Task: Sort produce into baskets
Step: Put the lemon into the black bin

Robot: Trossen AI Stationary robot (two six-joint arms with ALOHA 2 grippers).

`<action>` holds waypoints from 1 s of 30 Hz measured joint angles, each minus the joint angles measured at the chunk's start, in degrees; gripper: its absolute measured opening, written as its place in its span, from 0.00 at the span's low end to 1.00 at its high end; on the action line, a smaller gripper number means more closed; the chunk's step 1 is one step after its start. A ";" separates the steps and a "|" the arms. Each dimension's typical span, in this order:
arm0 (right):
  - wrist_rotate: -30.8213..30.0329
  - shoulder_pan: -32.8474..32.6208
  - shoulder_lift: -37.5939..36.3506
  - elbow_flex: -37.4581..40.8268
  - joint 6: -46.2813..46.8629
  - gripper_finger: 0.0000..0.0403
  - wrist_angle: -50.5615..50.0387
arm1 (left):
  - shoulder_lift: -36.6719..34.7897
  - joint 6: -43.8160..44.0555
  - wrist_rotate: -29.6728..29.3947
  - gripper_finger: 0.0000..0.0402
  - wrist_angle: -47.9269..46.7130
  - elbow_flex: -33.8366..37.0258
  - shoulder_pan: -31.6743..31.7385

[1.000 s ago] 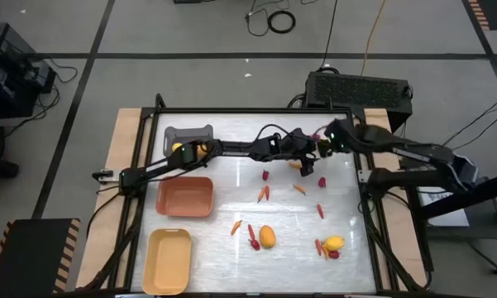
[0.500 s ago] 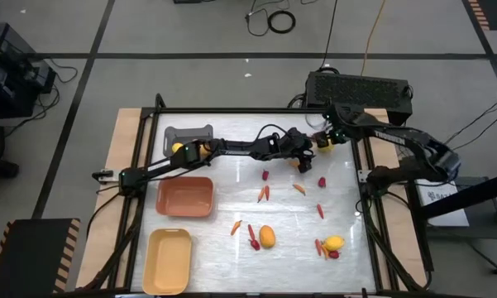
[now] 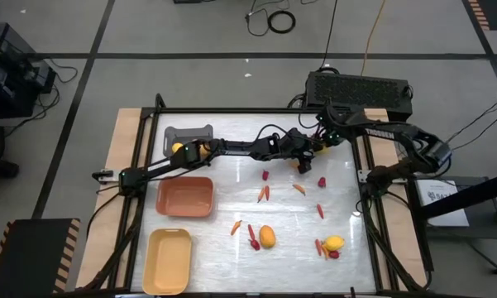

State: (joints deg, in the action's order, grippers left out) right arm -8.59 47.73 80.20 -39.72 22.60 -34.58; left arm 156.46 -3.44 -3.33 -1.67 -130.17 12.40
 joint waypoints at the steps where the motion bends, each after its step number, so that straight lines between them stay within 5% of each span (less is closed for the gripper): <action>1: 0.00 -0.40 0.00 0.00 0.01 0.00 0.37 | 0.00 0.00 0.04 0.73 -0.04 0.00 -0.02; 30: 7.97 -5.27 0.00 0.15 -1.25 0.00 2.13 | -0.11 -1.64 3.58 0.73 -0.67 0.00 -0.94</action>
State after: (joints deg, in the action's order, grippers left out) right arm -0.61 42.45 80.20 -39.57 21.36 -32.45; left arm 156.35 -5.08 0.25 -2.34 -130.17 11.46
